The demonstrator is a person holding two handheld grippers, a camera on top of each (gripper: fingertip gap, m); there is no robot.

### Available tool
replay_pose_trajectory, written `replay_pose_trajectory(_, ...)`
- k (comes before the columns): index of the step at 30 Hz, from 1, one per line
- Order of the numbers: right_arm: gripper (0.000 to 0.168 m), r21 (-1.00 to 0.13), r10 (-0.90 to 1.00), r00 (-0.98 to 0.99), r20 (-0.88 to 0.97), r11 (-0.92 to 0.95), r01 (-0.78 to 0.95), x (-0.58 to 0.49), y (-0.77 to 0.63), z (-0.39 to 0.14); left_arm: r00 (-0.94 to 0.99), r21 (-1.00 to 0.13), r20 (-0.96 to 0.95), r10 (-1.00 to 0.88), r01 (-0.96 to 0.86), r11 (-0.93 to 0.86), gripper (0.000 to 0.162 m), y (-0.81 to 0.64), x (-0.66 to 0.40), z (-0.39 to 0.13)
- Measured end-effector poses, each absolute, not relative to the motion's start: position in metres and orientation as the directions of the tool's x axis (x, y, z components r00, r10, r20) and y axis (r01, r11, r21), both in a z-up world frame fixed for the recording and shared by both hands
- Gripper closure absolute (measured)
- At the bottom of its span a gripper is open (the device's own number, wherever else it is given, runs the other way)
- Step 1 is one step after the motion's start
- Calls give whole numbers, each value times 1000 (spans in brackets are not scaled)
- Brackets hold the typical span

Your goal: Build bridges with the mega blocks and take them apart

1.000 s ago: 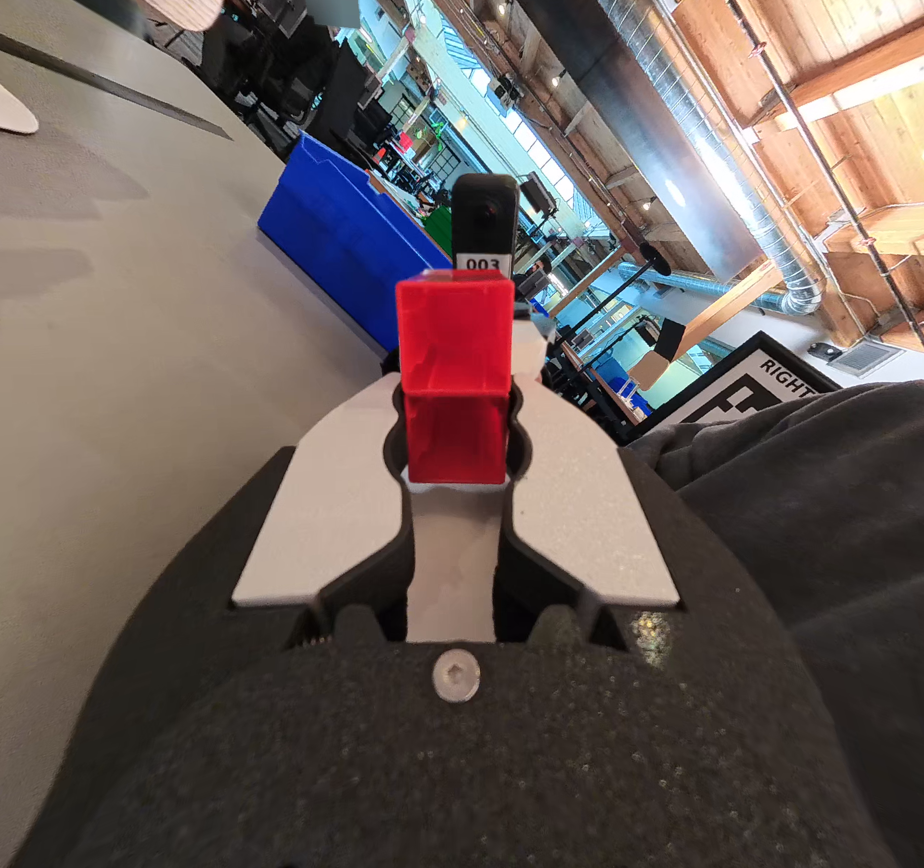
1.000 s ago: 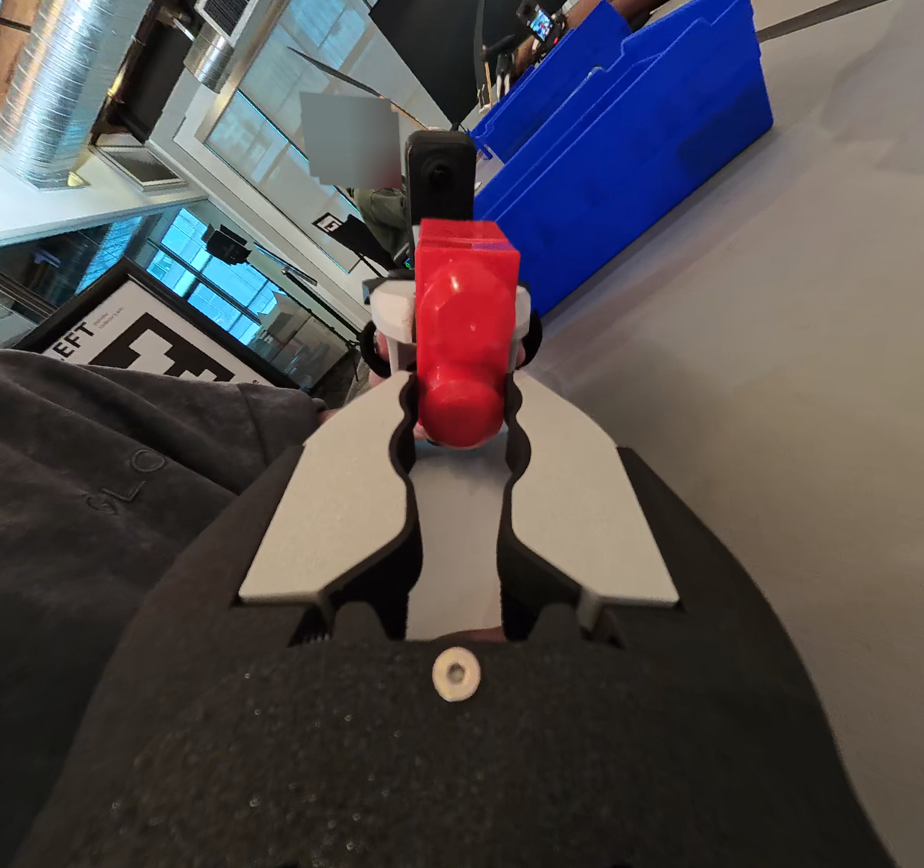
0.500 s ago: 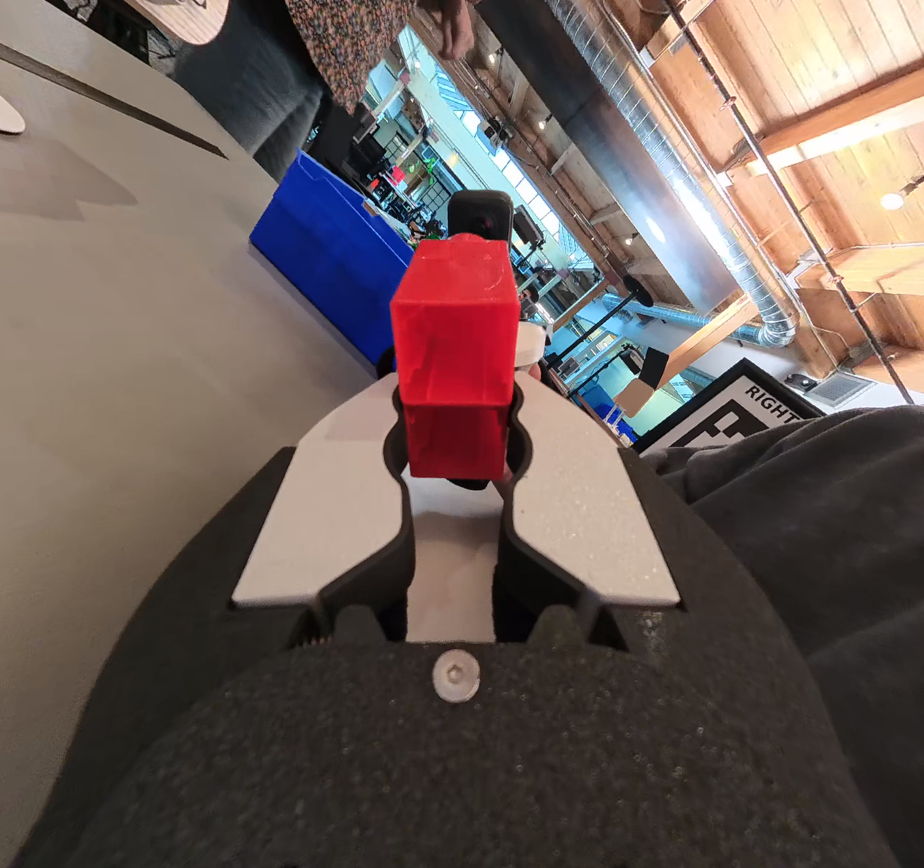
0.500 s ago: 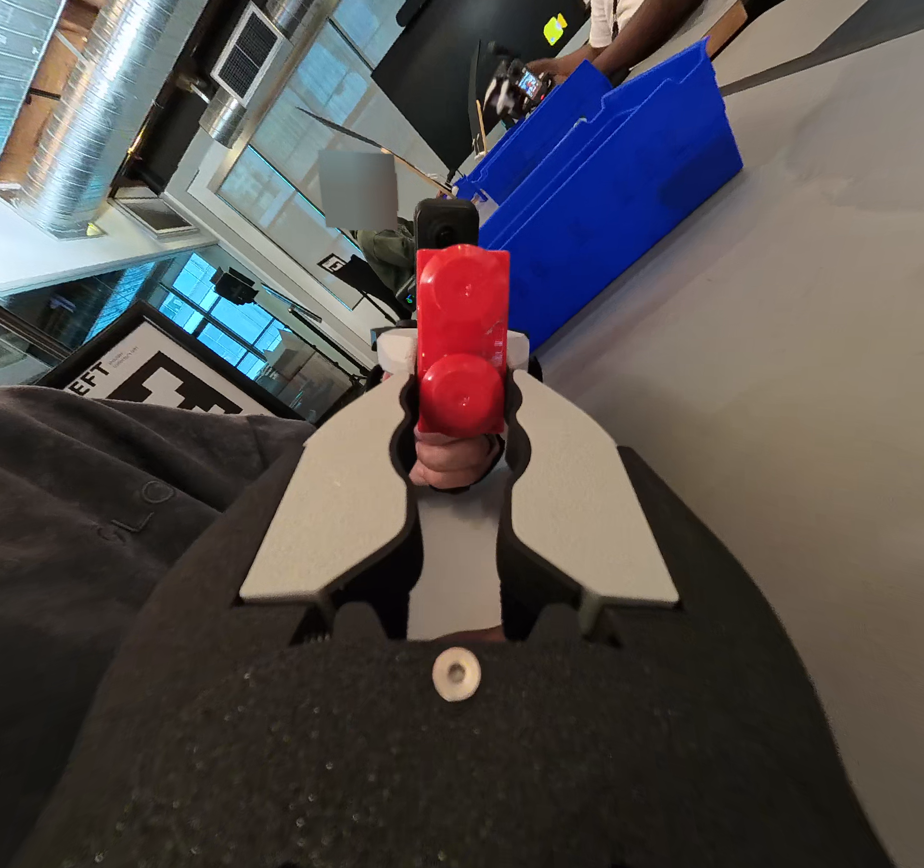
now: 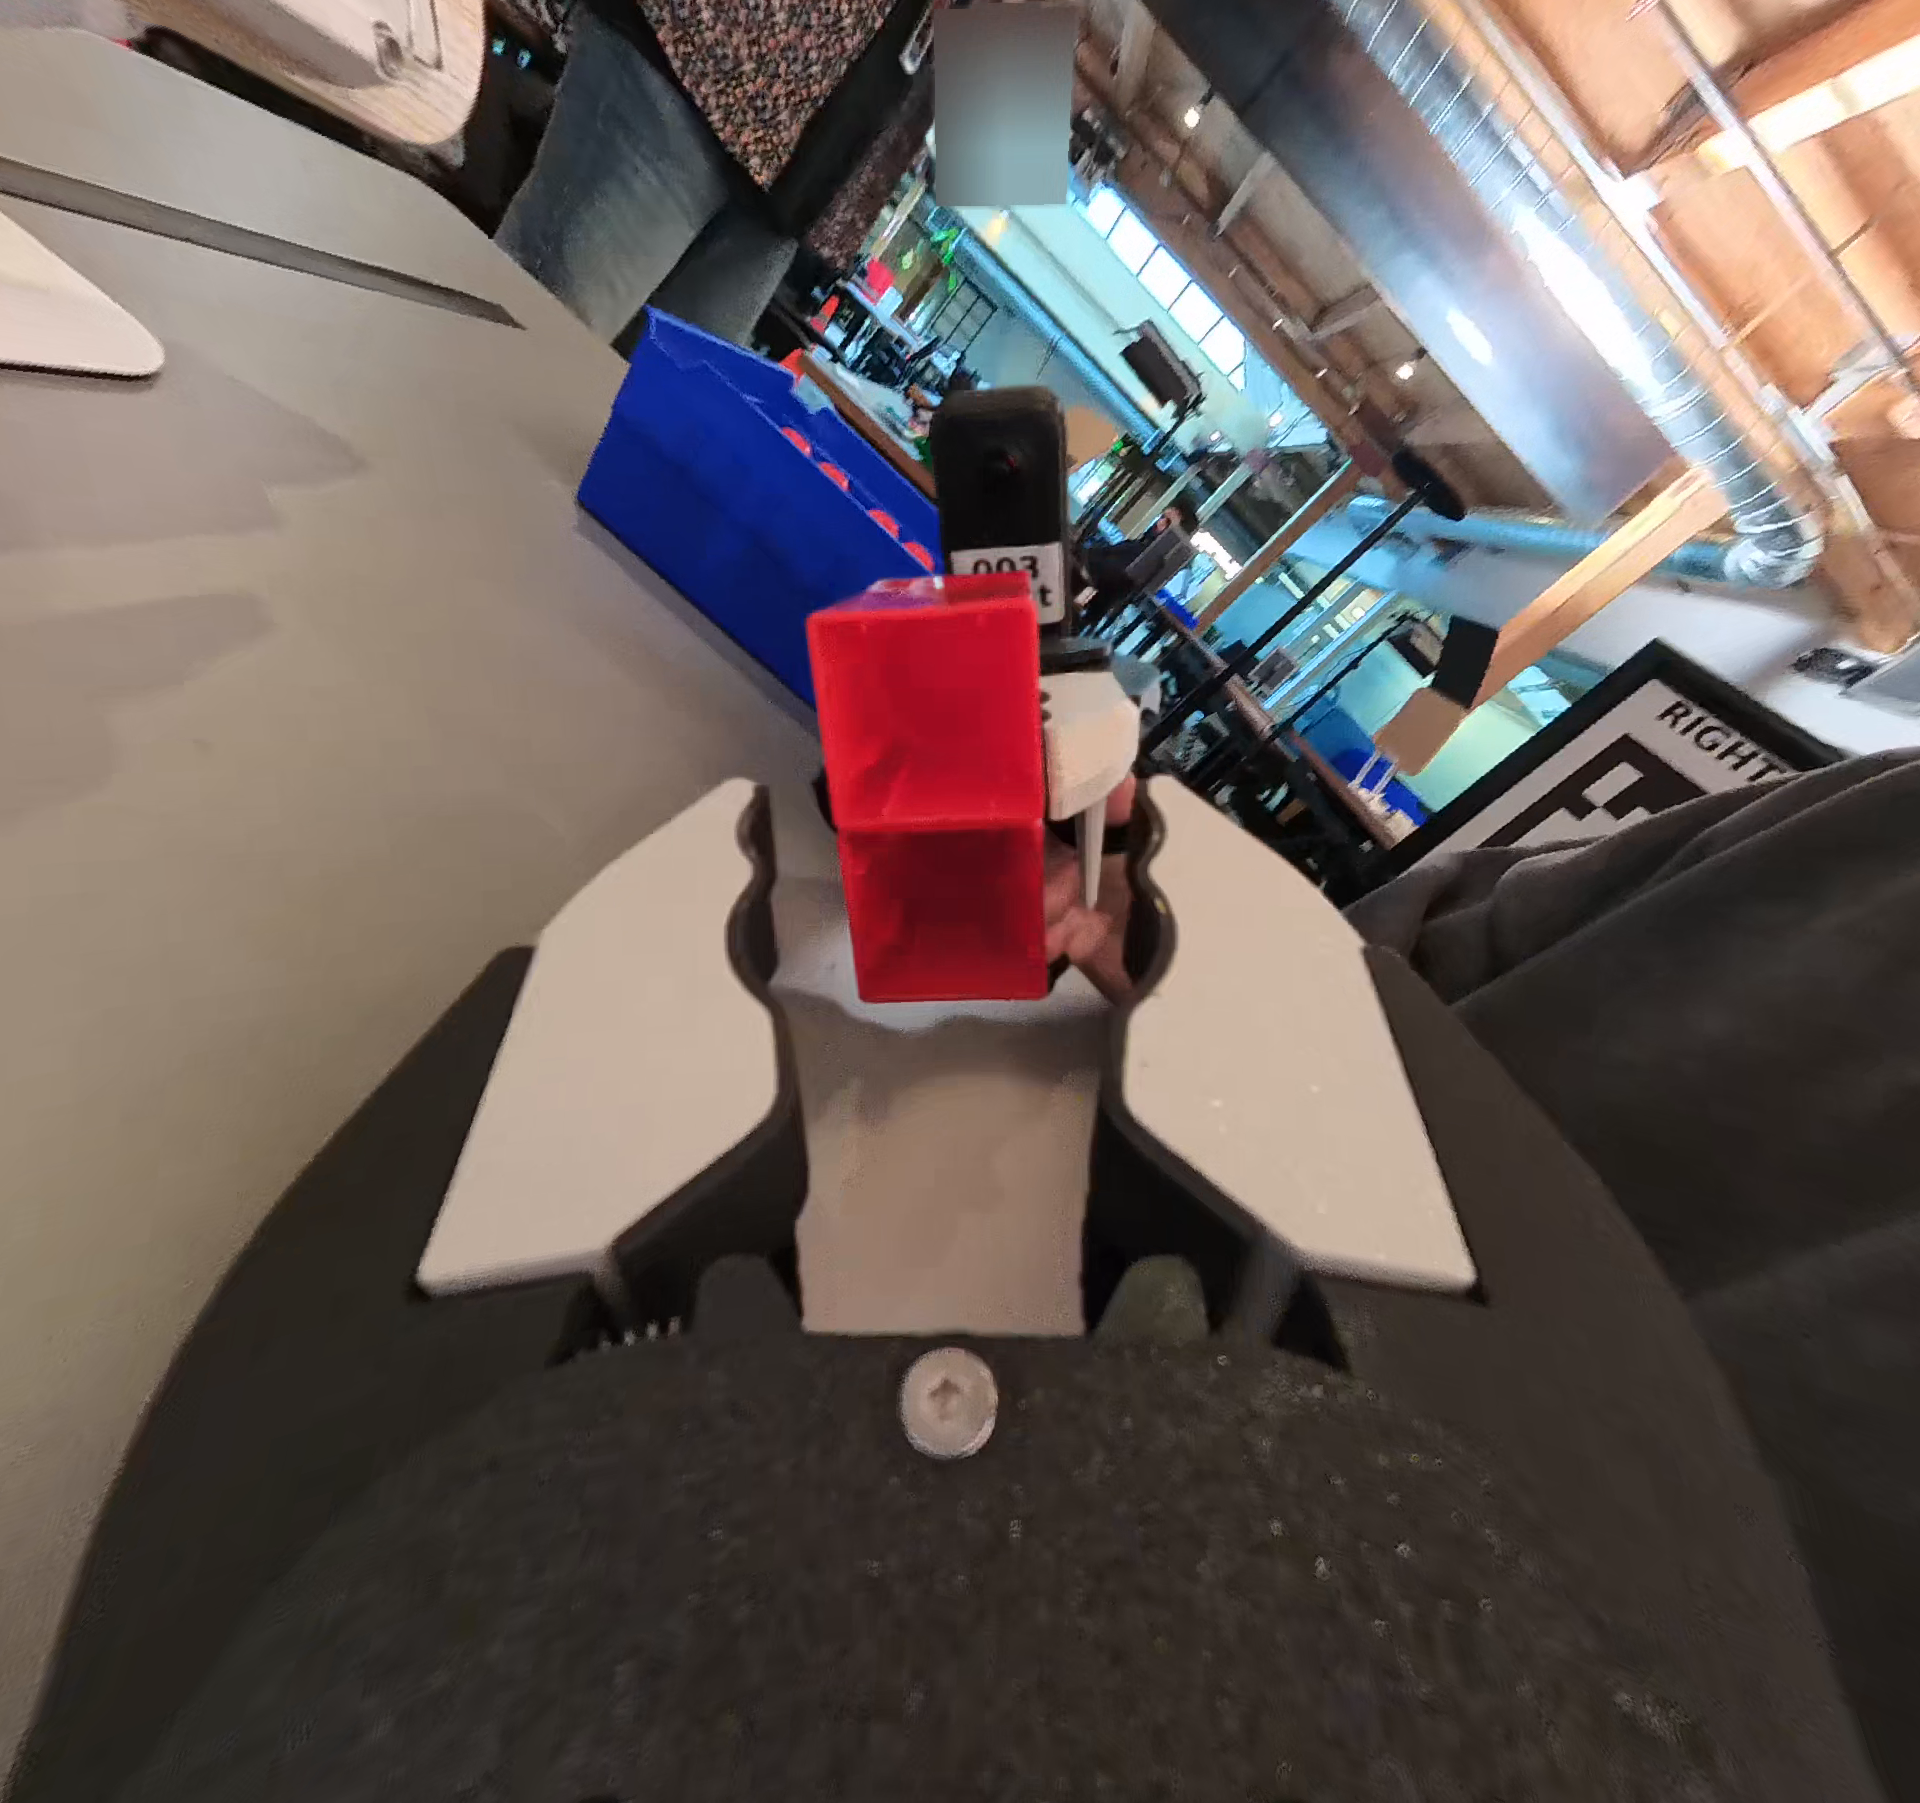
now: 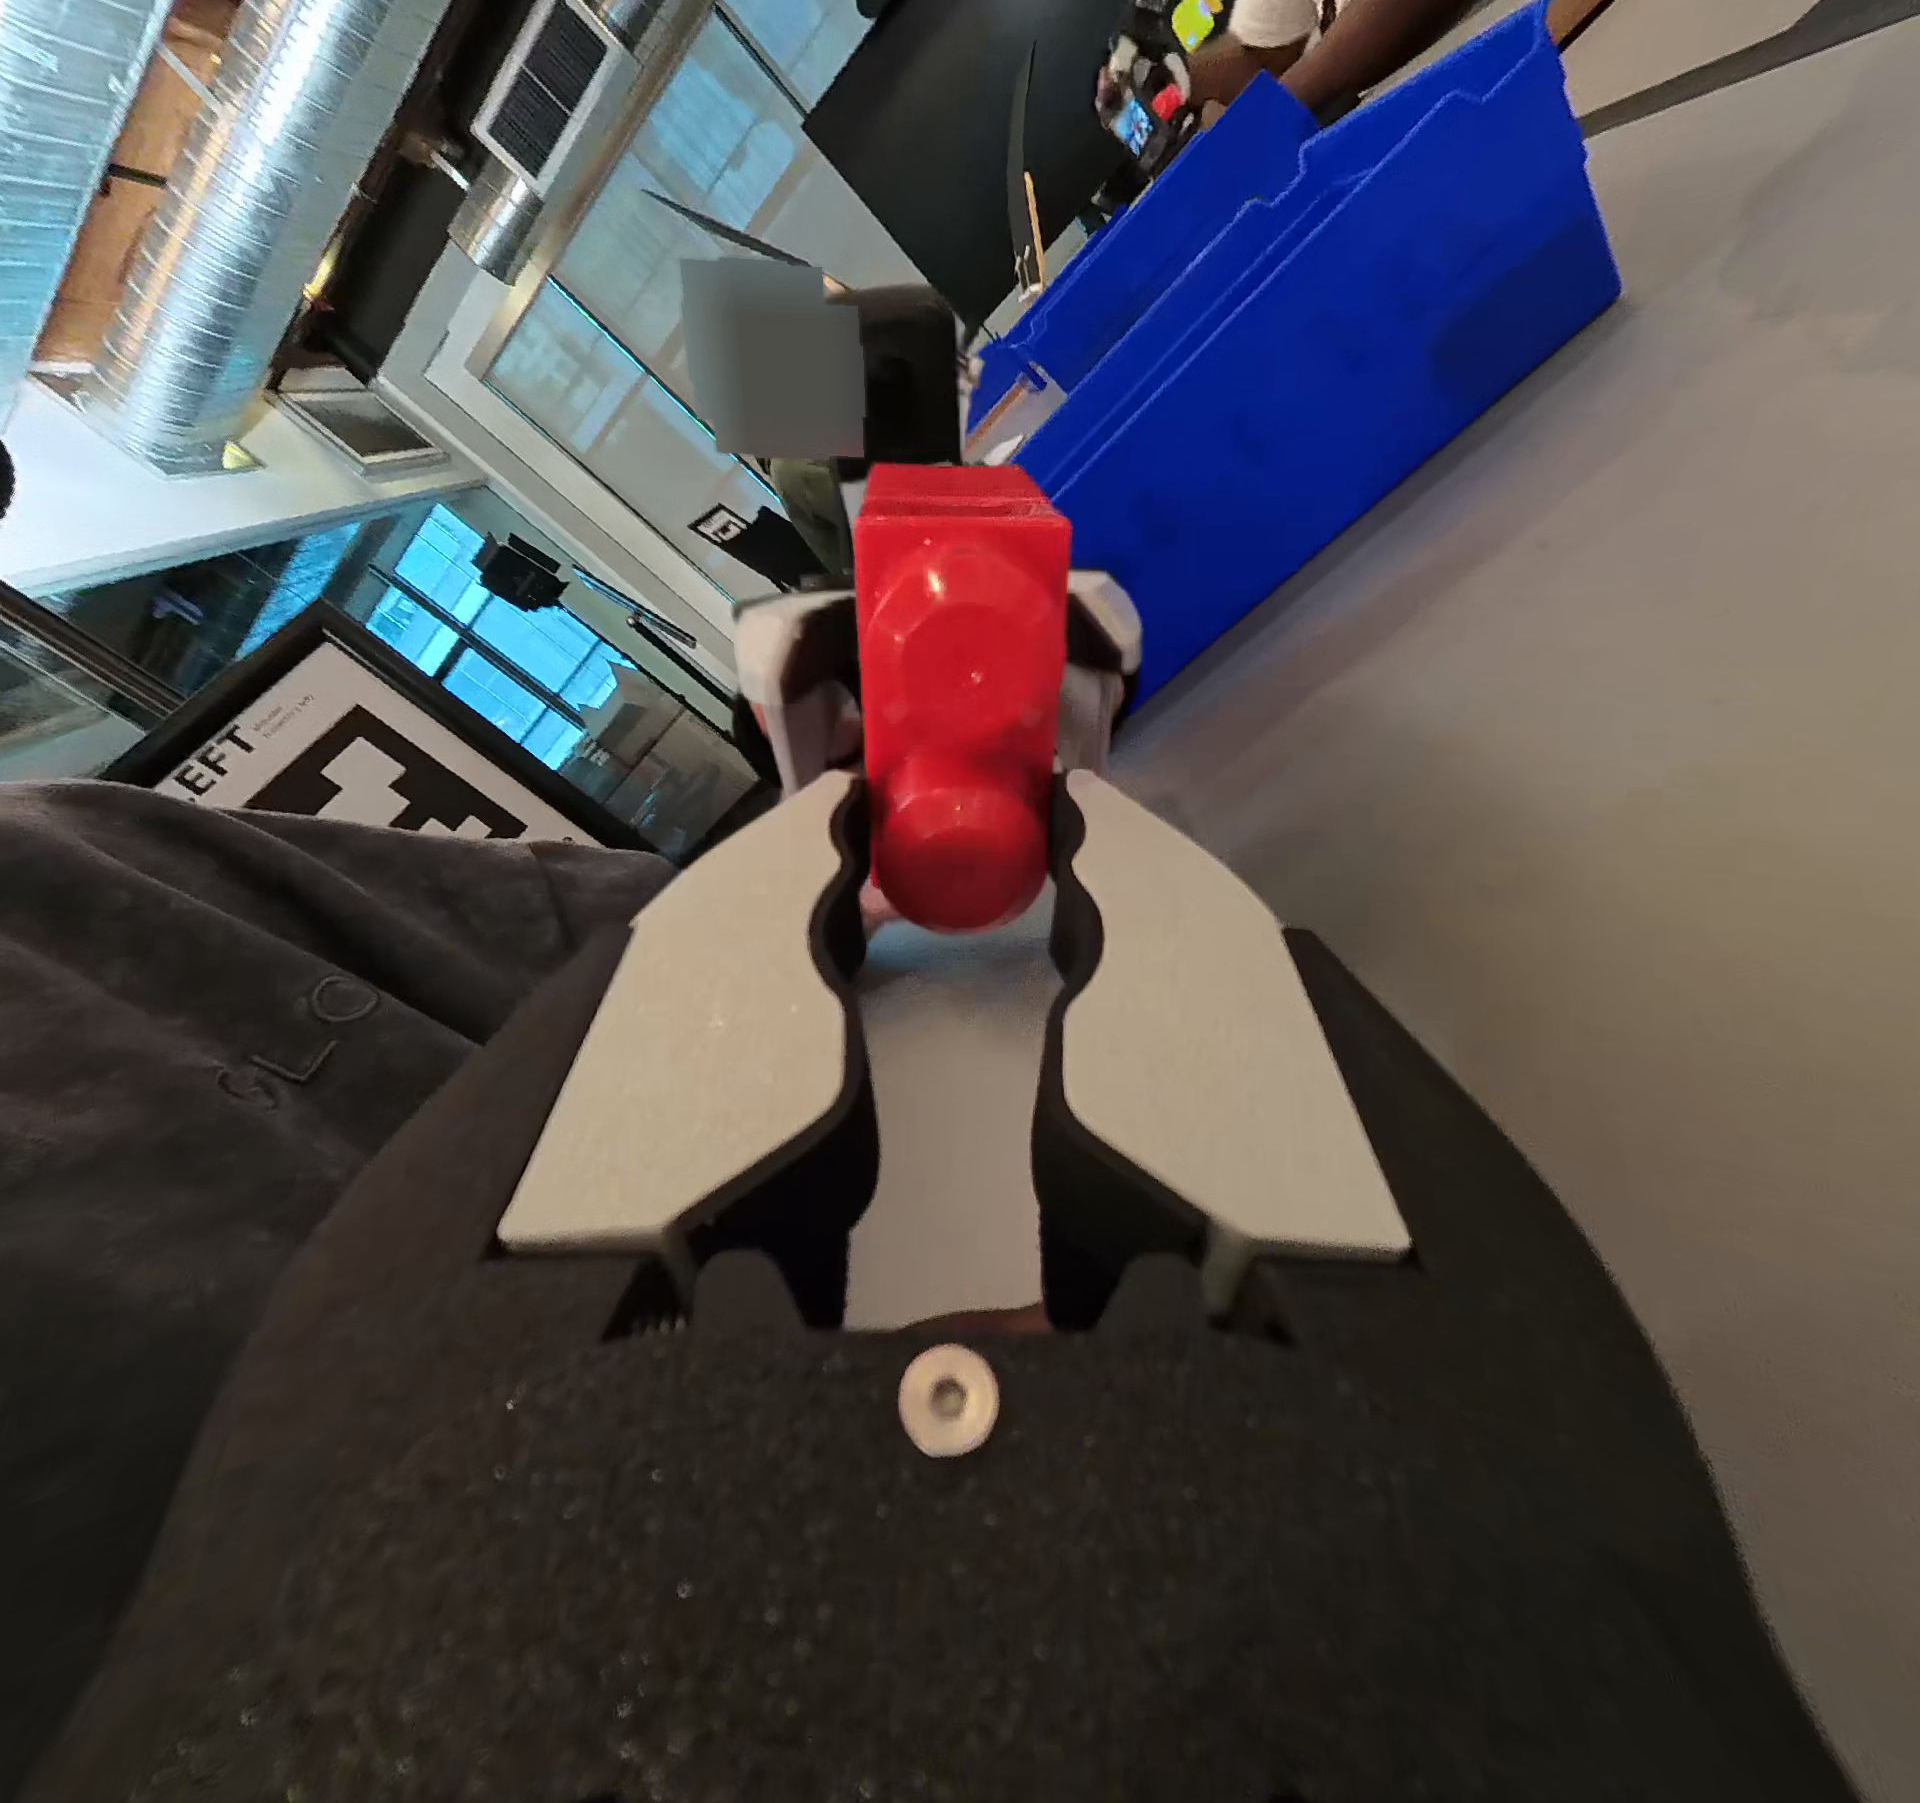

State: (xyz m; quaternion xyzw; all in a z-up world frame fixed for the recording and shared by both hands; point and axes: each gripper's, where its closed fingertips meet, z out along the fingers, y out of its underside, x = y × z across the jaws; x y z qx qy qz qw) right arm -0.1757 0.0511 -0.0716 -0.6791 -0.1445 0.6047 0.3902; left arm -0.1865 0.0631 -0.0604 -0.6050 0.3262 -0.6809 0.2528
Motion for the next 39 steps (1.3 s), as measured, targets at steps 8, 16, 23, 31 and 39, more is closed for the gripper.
replay_pose_trajectory(8,136,-729,681,268,-682,-661,-175,-176,46,-81,-98,-754,657,-747,-88,-651,125,73,-196,-67)
replay_pose_trajectory(16,124,-716,676,238,-697,-644,-269,-169,53,-67,-173,-704,706,-687,-72,-706,128,65,-191,-64)
replay_pose_trajectory(23,135,-728,680,259,-686,-638,-252,-167,51,-69,-154,-719,693,-704,-80,-691,128,59,-183,-68)
replay_pose_trajectory(31,135,-718,669,261,-696,-644,-266,-167,53,-72,-144,-719,693,-706,-73,-691,128,60,-182,-72)
replay_pose_trajectory(39,135,-751,671,343,-658,-617,-234,-158,55,-68,131,-866,479,-868,-90,-492,91,87,-197,-72)
